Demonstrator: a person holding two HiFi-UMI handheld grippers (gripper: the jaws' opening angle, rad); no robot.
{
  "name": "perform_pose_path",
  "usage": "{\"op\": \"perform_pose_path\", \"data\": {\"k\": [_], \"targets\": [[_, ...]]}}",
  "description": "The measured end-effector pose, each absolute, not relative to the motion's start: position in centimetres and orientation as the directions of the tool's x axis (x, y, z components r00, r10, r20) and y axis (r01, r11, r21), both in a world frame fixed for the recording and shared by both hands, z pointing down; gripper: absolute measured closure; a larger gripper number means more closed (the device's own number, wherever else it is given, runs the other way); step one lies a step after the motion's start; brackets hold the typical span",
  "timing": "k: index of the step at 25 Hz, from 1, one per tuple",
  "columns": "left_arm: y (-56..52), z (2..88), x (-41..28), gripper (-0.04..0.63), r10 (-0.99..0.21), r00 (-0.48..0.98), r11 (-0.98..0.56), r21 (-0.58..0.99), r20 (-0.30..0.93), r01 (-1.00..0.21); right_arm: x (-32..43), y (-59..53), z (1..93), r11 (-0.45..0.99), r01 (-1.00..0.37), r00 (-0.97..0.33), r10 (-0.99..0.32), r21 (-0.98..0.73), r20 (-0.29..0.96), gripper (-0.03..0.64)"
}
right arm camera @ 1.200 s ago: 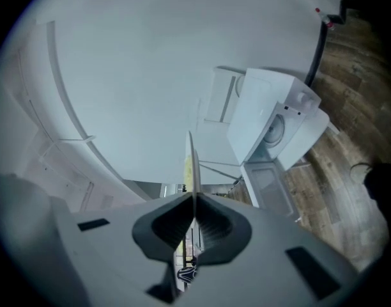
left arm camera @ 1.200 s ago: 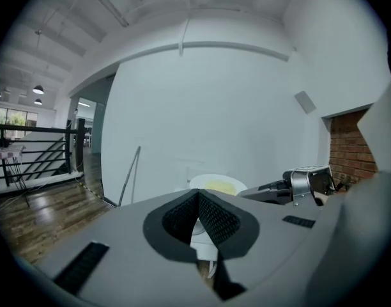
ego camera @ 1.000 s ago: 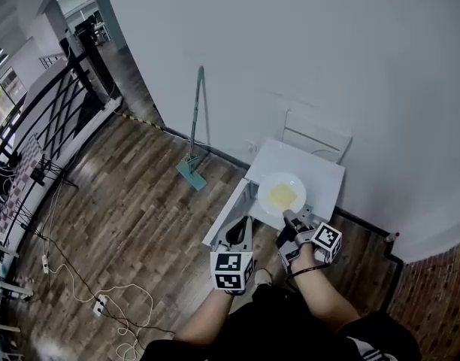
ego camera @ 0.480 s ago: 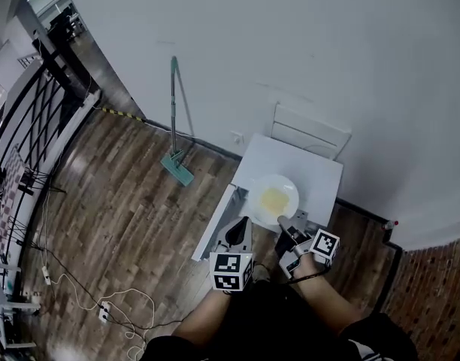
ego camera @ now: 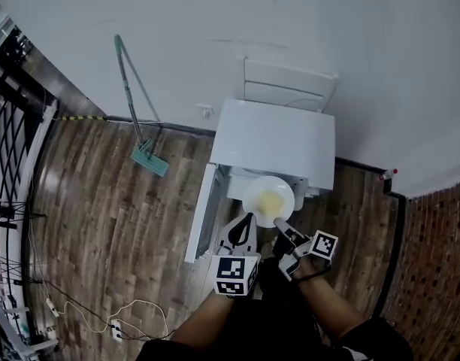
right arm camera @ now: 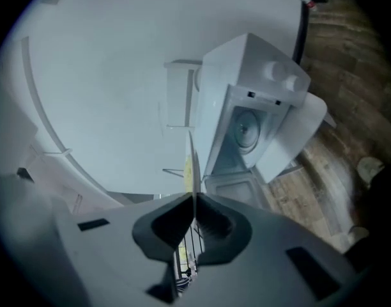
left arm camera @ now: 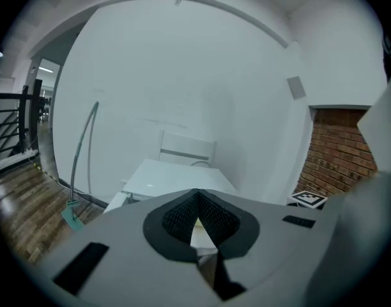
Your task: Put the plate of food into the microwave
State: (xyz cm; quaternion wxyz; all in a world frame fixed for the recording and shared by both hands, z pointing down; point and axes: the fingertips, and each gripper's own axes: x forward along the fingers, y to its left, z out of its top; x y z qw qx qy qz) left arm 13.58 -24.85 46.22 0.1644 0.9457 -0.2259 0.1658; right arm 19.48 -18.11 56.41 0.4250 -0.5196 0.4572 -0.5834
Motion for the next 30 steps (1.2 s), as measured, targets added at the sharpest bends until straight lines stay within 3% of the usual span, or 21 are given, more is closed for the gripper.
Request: {"op": "perform_pose_path", "data": {"k": [7, 12, 15, 21, 30], "targets": [[-25.0, 58.2, 13.4, 0.597, -0.340, 0.872, -0.851, 0.280, 0.353, -0.445, 18.5, -19.1, 68.9, -0.287, 0.082, -0.006, -0.958, -0.955, 0.287, 0.592], [-26.9, 64.7, 13.9, 0.597, -0.409, 0.884, -0.838, 0.289, 0.227, -0.462, 21.5, -23.8, 74.2, -0.188, 0.072, 0.074, -0.978, -0.980, 0.193, 0.592], [-28.0, 68.1, 13.9, 0.597, -0.440, 0.880, -0.855, 0.219, 0.176, -0.471, 23.8, -26.5, 76.0, -0.135, 0.078, 0.145, -0.979, -0.988, 0.145, 0.592], [-28.3, 71.9, 13.5, 0.597, -0.419, 0.894, -0.867, 0.223, 0.158, -0.445, 28.5, -30.0, 77.5, -0.088, 0.042, 0.284, -0.954, -0.995, 0.096, 0.592], [-28.4, 73.5, 11.2, 0.597, -0.411, 0.894, -0.862, 0.241, 0.180, -0.445, 31.3, -35.4, 78.5, -0.193, 0.032, 0.302, -0.933, -0.981, 0.194, 0.592]]}}
